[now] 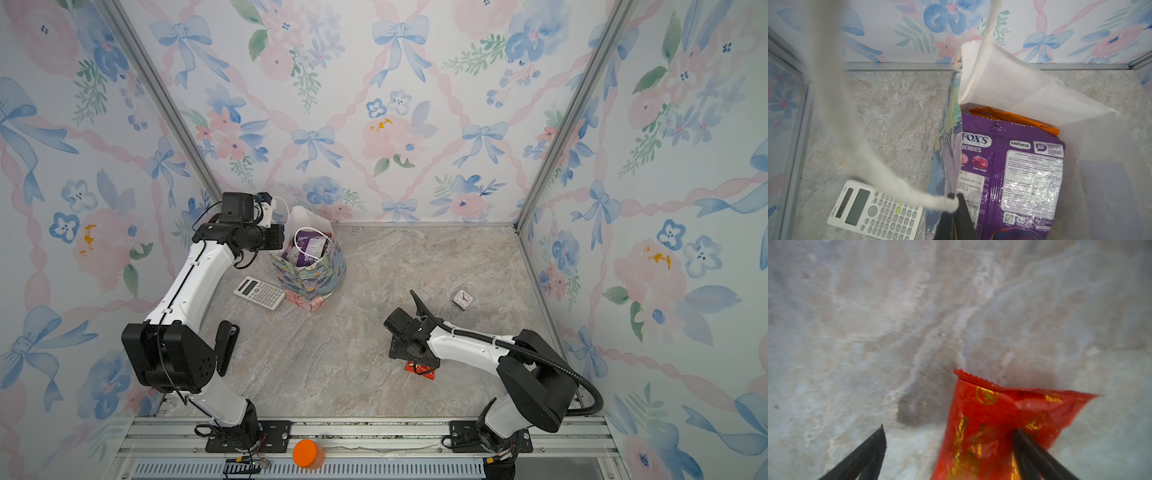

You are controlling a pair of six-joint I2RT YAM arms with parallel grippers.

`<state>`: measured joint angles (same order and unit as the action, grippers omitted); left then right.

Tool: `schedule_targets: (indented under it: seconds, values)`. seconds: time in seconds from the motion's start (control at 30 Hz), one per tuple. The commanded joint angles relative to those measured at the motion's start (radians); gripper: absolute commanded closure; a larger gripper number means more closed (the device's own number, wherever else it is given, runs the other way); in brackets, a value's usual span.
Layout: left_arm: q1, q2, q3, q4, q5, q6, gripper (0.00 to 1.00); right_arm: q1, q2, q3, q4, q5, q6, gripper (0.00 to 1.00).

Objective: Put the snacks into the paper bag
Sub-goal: 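Close the right gripper on the edge of the red packet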

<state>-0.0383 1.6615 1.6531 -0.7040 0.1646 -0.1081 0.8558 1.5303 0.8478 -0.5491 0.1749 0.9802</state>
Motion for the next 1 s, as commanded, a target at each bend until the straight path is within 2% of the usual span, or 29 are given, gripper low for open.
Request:
schedule_targets:
  seconds: [0.0,0.17,0.53,0.7,0.97]
  values:
    - [0.003,0.018,-0.015,-0.02,0.009,-0.001,1.0,0.014,0.015,0.072,0.015,-0.012,-0.075,0.03]
    - [0.003,0.017,-0.015,-0.019,0.003,0.001,1.0,0.004,-0.052,0.039,0.014,0.003,-0.103,0.01]
    - [0.002,0.016,-0.016,-0.02,0.006,-0.001,1.0,-0.132,-0.263,-0.217,0.149,-0.065,-0.12,0.27]
    - [0.002,0.017,-0.015,-0.02,0.008,-0.001,1.0,-0.173,-0.263,-0.255,0.203,-0.11,-0.133,0.32]
    - [0.0,0.01,-0.016,-0.019,0.004,-0.002,1.0,-0.177,-0.188,-0.255,0.254,-0.14,-0.129,0.4]
